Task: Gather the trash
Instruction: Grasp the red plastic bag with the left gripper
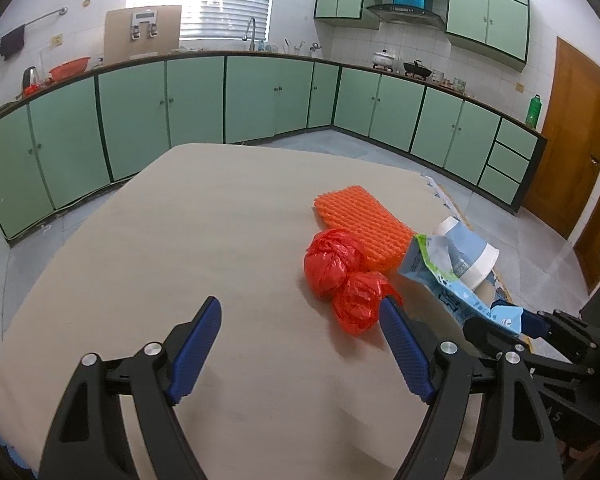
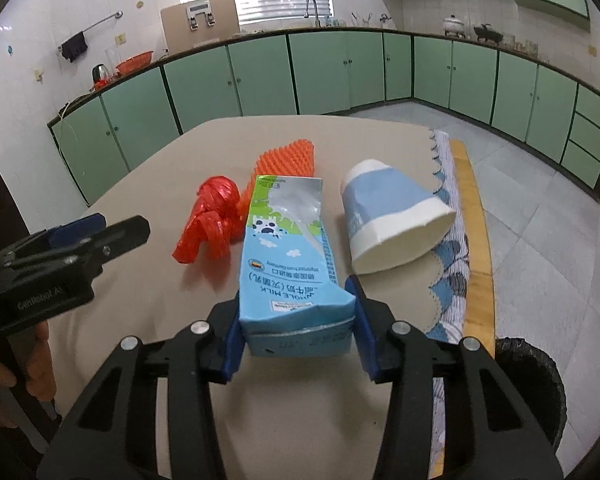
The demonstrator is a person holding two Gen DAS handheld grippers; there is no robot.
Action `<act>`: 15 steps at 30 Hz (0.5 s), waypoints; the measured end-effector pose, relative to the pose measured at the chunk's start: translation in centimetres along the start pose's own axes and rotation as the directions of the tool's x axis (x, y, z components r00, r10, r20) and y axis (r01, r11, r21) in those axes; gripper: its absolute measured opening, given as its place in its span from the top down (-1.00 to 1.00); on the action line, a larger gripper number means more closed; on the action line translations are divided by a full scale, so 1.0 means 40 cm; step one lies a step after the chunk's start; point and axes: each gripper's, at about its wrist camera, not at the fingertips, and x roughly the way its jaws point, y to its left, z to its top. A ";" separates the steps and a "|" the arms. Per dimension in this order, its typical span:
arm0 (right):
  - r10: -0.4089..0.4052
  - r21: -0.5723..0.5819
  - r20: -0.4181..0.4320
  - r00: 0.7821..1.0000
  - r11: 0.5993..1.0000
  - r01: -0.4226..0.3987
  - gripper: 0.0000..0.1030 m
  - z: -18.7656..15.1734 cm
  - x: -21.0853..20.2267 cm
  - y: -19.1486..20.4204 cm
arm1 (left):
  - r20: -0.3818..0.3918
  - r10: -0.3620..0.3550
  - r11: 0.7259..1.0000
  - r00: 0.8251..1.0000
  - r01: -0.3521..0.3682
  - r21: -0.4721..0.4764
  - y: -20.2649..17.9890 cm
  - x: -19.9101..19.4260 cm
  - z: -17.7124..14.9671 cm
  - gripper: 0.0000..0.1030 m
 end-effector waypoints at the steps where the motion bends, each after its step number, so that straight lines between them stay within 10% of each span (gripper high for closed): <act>1: -0.003 0.001 0.000 1.000 1.000 0.003 0.14 0.001 0.001 -0.001 | 0.000 0.000 1.000 1.000 0.000 0.000 -0.001 0.000 0.000 -0.55; 15: 0.002 0.017 0.082 0.997 1.000 -0.003 0.14 0.055 -0.037 -0.012 | -0.004 -0.029 1.000 1.000 0.029 0.001 -0.031 0.005 0.007 -0.55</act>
